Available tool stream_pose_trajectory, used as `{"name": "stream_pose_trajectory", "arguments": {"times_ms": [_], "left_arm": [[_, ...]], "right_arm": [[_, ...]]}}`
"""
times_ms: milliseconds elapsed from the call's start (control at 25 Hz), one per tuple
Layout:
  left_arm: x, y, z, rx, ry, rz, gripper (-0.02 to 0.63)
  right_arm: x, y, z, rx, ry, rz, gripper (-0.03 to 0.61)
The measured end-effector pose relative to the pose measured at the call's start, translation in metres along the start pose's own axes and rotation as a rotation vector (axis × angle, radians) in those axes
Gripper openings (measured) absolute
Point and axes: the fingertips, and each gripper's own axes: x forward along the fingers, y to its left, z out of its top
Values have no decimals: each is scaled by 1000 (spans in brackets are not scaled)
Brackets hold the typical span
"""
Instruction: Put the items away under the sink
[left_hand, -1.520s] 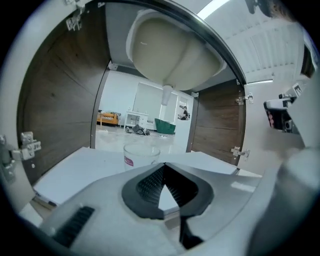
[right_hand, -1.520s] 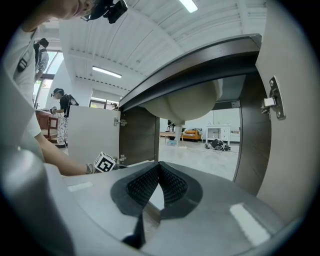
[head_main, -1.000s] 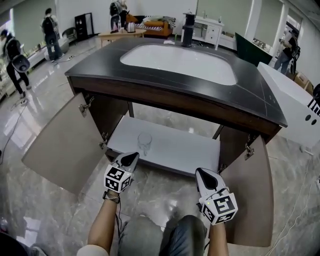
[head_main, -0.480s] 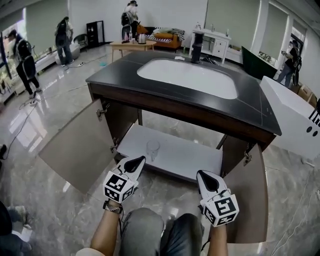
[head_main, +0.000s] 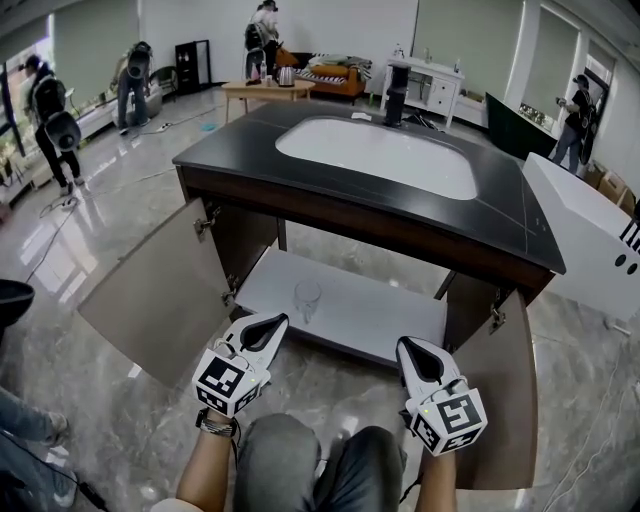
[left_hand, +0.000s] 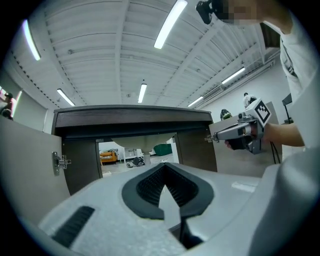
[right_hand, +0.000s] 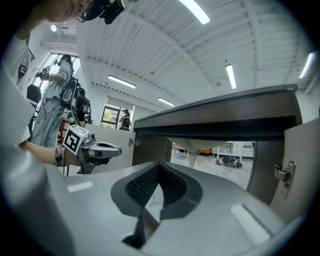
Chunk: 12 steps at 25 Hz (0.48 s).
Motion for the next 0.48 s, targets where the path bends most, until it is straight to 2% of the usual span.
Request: {"name": "stream_pose_trajectory", "arguments": {"times_ms": [360, 480], "left_arm": [[17, 22, 12, 12, -51, -18, 6], [20, 30, 38, -8, -62, -17, 6]], "right_arm": [[32, 1, 6, -11, -12, 25, 8], [40, 2, 26, 0, -3, 52, 8]]}}
